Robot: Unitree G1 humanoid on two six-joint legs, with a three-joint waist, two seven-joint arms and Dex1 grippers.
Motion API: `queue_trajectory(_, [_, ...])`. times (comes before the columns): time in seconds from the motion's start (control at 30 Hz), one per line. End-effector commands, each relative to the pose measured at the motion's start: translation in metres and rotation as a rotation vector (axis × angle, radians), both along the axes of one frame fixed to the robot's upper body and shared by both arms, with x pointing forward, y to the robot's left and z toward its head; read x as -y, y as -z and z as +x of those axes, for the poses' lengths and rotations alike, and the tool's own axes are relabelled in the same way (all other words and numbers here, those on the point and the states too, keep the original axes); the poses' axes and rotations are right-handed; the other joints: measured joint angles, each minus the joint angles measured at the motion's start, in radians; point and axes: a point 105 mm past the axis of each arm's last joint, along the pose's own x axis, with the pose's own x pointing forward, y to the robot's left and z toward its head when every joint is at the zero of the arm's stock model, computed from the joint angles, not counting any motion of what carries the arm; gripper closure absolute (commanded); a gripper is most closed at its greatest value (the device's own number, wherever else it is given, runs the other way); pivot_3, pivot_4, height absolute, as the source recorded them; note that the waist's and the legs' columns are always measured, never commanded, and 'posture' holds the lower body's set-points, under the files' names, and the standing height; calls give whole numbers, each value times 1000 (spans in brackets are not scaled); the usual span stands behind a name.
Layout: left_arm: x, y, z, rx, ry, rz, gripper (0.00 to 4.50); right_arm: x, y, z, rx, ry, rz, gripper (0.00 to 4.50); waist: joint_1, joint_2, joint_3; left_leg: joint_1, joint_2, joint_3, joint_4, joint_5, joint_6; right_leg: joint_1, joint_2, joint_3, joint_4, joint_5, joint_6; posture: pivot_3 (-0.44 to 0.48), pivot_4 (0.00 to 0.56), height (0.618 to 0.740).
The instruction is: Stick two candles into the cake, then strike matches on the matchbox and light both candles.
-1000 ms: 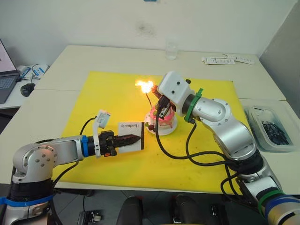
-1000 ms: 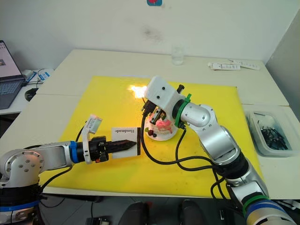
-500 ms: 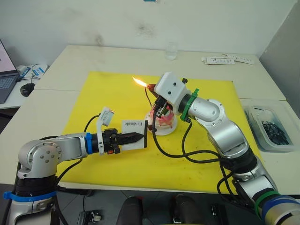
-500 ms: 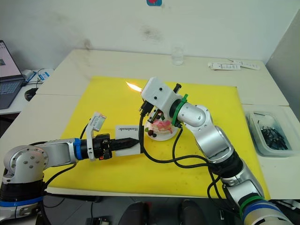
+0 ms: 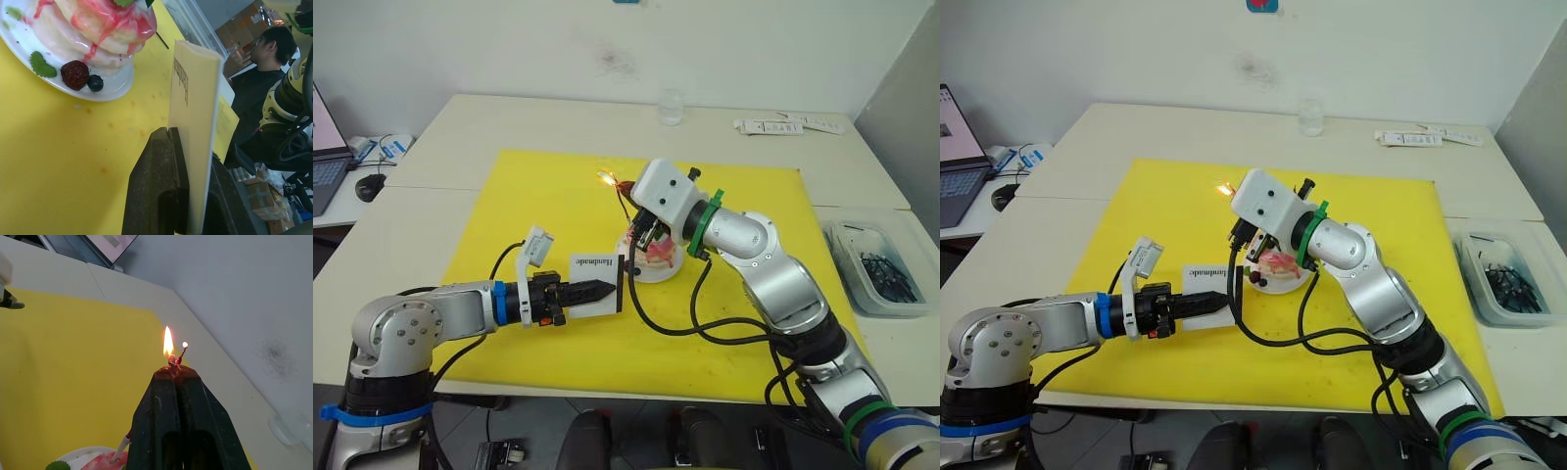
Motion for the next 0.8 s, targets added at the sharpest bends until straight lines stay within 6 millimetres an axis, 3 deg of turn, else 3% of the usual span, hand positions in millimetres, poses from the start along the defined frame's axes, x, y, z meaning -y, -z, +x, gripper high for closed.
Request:
queue_trajectory(0.03, [2,-9,0,45,9,-15,4500,0,-11,0,53,-2,15,4465,0,0,0,0,0,0,0,0,0,0,0,0,0,0,0,0,150,740])
queue_trajectory(0.47, [2,-8,4,41,5,-17,4500,8,-9,-1,48,4,22,4465,0,0,0,0,0,0,0,0,0,0,0,0,0,0,0,0,150,740])
queue_trajectory(0.67, [6,-8,2,41,20,-26,4500,27,-26,-17,56,-6,74,4465,1,0,0,0,0,0,0,0,0,0,0,0,0,0,0,0,150,740])
queue_trajectory(0.8, [13,-10,1,39,48,-42,4500,38,-26,-41,-24,-109,68,4465,3,0,0,0,0,0,0,0,0,0,0,0,0,0,0,0,150,740])
